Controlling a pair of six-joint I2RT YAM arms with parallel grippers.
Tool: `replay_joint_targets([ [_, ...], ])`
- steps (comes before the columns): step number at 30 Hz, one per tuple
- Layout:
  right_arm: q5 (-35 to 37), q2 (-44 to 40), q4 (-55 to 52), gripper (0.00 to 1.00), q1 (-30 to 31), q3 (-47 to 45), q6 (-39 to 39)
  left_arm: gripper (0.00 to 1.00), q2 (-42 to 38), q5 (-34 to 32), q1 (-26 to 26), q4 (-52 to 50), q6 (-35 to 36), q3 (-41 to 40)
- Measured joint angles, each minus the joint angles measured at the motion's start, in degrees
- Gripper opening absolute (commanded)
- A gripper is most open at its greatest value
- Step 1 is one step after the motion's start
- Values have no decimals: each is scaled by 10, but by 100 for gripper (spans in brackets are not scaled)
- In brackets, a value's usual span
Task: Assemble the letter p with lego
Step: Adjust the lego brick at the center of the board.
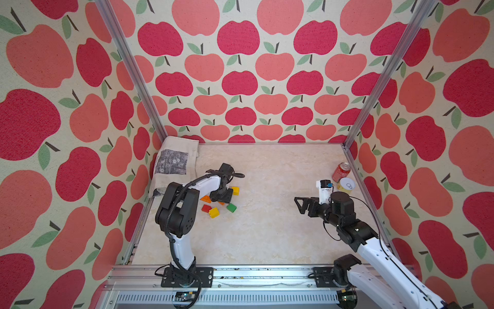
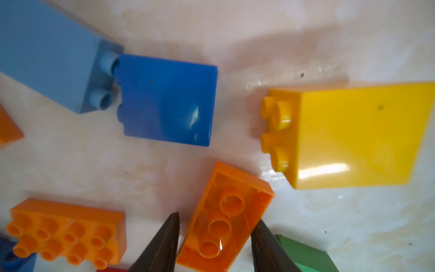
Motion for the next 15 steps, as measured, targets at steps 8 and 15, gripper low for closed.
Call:
replay_joint_targets([
  [8,0,18,2,98,16,0,2,26,-38,40,14,45,-25,-47],
  [15,0,52,22,97,64,4,24,24,-199,104,7,122,-122,-129],
])
